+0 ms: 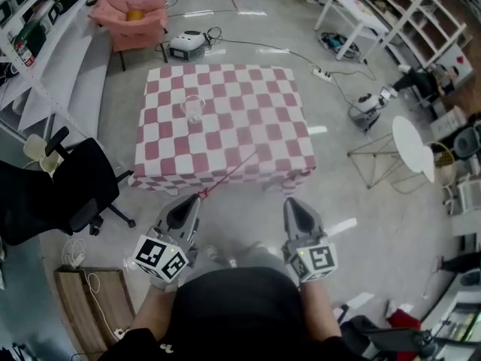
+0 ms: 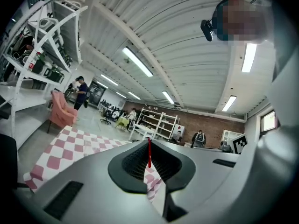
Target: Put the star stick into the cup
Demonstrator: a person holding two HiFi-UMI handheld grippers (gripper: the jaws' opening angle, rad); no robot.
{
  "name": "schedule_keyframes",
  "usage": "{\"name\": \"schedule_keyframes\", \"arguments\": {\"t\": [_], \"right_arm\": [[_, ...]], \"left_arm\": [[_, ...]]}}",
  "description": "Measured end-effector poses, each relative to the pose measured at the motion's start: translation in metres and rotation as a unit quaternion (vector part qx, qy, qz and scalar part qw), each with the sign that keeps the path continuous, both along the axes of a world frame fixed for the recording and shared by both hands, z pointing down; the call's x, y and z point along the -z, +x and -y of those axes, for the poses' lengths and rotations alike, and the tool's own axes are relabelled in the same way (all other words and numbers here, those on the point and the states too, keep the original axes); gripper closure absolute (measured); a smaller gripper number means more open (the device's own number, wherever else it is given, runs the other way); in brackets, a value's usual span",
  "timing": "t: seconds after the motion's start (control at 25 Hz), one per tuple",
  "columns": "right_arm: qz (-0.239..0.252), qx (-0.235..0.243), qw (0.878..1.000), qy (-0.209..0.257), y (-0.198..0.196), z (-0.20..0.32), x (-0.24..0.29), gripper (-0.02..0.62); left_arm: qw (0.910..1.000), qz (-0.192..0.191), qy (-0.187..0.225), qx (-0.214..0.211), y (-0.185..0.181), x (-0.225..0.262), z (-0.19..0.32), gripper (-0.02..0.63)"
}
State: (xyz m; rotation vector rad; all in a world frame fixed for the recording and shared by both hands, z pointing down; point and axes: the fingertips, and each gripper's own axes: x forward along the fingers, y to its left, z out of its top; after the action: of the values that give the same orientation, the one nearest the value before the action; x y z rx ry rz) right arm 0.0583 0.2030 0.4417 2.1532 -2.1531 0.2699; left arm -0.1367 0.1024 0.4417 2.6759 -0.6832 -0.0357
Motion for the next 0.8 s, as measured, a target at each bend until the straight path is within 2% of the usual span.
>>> {"name": "schedule_keyframes", "arguments": {"t": [0.16, 0.28, 0.44, 0.8], "right_arm": [[0.018, -0.017, 1.000, 0.001, 0.010, 0.007, -0.005, 0.577], [0.024, -0.013, 1.000, -0.006, 0.018, 0.020, -0.018, 0.578], [0.016, 0.013, 1.000, -0.016, 0.041, 0.045, -0.029, 0.578], [0.043, 0.083, 0.996, -0.005, 0.109, 0.138, -0.025, 0.577]], "left_arm": [[0.9999, 0.005, -0.016, -0.005, 0.007, -0.012, 0.010, 0.554], [0.9998, 0.007, -0.018, -0.001, 0.015, -0.015, 0.022, 0.554], [0.9997, 0.016, -0.016, 0.011, 0.036, -0.015, 0.041, 0.554], [0.9964, 0.049, -0.002, 0.069, 0.098, -0.003, 0.104, 0.554]]}}
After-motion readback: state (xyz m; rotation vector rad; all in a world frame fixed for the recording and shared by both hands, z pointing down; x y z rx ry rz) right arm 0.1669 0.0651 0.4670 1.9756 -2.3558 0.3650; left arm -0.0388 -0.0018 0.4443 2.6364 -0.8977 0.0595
